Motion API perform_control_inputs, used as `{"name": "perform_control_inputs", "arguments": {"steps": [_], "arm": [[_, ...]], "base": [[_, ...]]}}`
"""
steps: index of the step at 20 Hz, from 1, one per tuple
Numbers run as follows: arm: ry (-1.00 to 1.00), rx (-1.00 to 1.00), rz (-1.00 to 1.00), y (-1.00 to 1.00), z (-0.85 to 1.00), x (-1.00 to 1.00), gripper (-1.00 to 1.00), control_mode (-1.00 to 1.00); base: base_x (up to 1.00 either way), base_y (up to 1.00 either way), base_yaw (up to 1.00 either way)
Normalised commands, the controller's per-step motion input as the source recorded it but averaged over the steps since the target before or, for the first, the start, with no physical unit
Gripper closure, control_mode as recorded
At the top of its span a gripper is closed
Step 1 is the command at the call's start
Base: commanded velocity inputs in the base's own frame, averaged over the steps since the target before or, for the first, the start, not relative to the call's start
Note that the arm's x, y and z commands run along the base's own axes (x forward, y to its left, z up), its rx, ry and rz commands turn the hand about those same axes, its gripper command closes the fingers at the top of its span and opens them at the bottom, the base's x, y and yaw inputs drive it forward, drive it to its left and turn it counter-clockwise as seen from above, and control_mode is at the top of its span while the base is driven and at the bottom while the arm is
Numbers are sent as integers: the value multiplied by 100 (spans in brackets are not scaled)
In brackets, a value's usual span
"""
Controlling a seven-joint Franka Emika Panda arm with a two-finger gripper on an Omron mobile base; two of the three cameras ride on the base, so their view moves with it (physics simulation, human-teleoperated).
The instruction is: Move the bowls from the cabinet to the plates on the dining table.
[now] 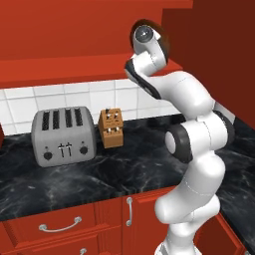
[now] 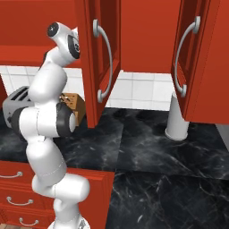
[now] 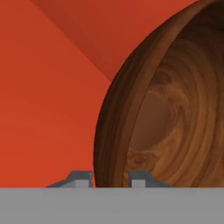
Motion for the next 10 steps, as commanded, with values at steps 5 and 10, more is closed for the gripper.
{"name": "perform_control_inputs", "arguments": {"steps": [5, 10], "arm": [[0, -17, 18, 44, 0, -32, 100, -100], [0, -24, 20, 41, 2, -64, 100, -100]], "base": [[0, 0, 0], [0, 0, 0]]}}
